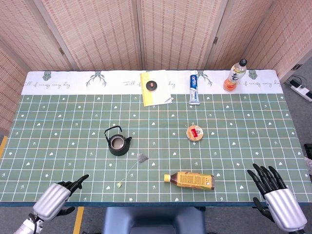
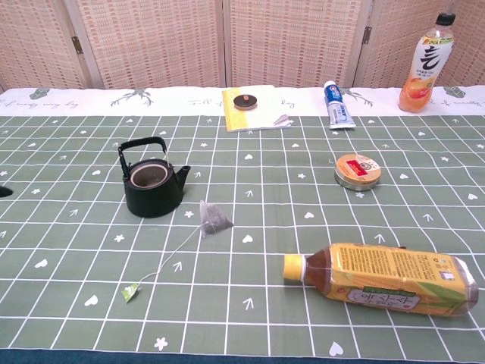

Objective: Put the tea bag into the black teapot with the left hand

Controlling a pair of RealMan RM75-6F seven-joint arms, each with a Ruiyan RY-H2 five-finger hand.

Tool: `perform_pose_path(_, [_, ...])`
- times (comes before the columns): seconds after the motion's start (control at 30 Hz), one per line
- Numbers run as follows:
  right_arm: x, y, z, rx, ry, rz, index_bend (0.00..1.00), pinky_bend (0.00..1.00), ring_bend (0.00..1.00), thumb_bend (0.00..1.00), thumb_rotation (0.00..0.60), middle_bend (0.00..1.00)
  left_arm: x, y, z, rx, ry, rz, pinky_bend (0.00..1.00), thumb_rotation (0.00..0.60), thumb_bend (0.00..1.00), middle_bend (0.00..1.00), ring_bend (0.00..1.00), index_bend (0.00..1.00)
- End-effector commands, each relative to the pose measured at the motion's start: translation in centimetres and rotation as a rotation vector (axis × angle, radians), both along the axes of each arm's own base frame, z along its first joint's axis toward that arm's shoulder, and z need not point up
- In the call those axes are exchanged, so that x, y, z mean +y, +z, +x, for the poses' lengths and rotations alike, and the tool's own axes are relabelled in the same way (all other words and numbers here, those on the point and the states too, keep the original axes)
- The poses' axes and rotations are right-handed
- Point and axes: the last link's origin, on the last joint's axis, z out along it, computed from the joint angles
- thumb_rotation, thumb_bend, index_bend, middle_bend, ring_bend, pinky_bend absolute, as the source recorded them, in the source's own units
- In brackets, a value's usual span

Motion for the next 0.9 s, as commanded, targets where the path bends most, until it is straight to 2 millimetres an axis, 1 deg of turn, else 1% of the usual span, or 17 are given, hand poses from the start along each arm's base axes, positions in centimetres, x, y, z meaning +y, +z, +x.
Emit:
perform_pose_path(0.03, [0.0, 0.0, 0.0, 0.001, -0.001, 0.005, 0.00, 0.00, 0.00, 0.42, 0.600, 0.00, 2.2, -0.6, 2.1, -0.138, 0.002, -0.083, 0.86, 0.600, 0.07, 0.80, 0.77, 0.00])
perform_pose_path(0.07, [0.0, 0.0, 0.0, 0.000, 0.000, 0.006, 0.00, 0.00, 0.00, 0.42, 0.600, 0.00, 2.6, -0.8, 2.4, -0.159, 0.002, -0.102, 0.93, 0.600, 0.07, 0.88, 0.84, 0.01])
perform_pose_path(0.1, [0.0, 0.0, 0.0, -0.001, 0.001, 0.004, 0.00, 0.00, 0.00, 0.42, 0.600, 0.00, 3.1, -1.1, 2.7, -0.171, -0.002, -0.121, 0.97, 0.600, 0.07, 0.93, 0.89, 0.02])
perform_pose_path(0.13, [0.0, 0.1, 0.0, -0.003, 0.001, 0.002, 0.00, 0.00, 0.00, 0.42, 0.600, 0.00, 3.5, -1.4, 2.9, -0.171, -0.005, -0.130, 0.99, 0.600, 0.07, 0.97, 0.93, 0.05])
perform_pose_path(0.2, [0.0, 0.3, 0.0, -0.009, 0.002, -0.004, 0.00, 0.00, 0.00, 0.42, 0.600, 0.00, 4.0, -2.4, 3.1, -0.161, 0.006, -0.153, 1.00, 0.600, 0.07, 1.00, 0.99, 0.11])
perform_pose_path(0.27, [0.1, 0.5, 0.0, -0.014, 0.006, -0.008, 0.00, 0.00, 0.00, 0.42, 0.600, 0.00, 4.3, -3.6, 3.3, -0.171, 0.042, -0.190, 1.00, 0.600, 0.07, 1.00, 1.00, 0.16])
perform_pose_path(0.37, [0.2, 0.7, 0.0, -0.018, 0.009, -0.010, 0.00, 0.00, 0.00, 0.42, 0.600, 0.00, 4.6, -5.2, 3.6, -0.238, 0.110, -0.267, 1.00, 0.600, 0.07, 1.00, 1.00, 0.25])
perform_pose_path(0.5, [0.3, 0.7, 0.1, -0.020, 0.013, -0.007, 0.00, 0.00, 0.00, 0.42, 0.600, 0.00, 5.9, -6.8, 3.4, -0.215, 0.133, -0.309, 1.00, 0.600, 0.07, 1.00, 1.00, 0.30])
perform_pose_path(0.6, [0.3, 0.8, 0.0, -0.023, 0.012, -0.011, 0.00, 0.00, 0.00, 0.42, 0.600, 0.00, 6.2, -7.9, 3.9, -0.206, 0.119, -0.323, 1.00, 0.600, 0.08, 1.00, 1.00, 0.32])
perform_pose_path(0.73, [0.3, 0.8, 0.0, -0.025, 0.012, -0.009, 0.00, 0.00, 0.00, 0.42, 0.600, 0.00, 6.5, -8.7, 4.5, -0.204, 0.103, -0.327, 1.00, 0.600, 0.15, 1.00, 1.00, 0.34])
perform_pose_path(0.77, [0.3, 0.8, 0.0, -0.025, 0.012, -0.008, 0.00, 0.00, 0.00, 0.42, 0.600, 0.00, 6.7, -9.0, 4.6, -0.201, 0.099, -0.328, 1.00, 0.600, 0.18, 1.00, 1.00, 0.35])
perform_pose_path(0.83, [0.4, 0.8, 0.1, -0.026, 0.016, -0.004, 0.00, 0.00, 0.00, 0.42, 0.600, 0.00, 7.2, -9.8, 5.1, -0.184, 0.072, -0.318, 1.00, 0.600, 0.27, 1.00, 1.00, 0.37])
perform_pose_path(0.9, [0.4, 0.9, 0.1, -0.029, 0.018, -0.005, 0.00, 0.00, 0.00, 0.42, 0.600, 0.00, 7.5, -10.4, 5.3, -0.162, 0.061, -0.309, 1.00, 0.600, 0.31, 1.00, 1.00, 0.38])
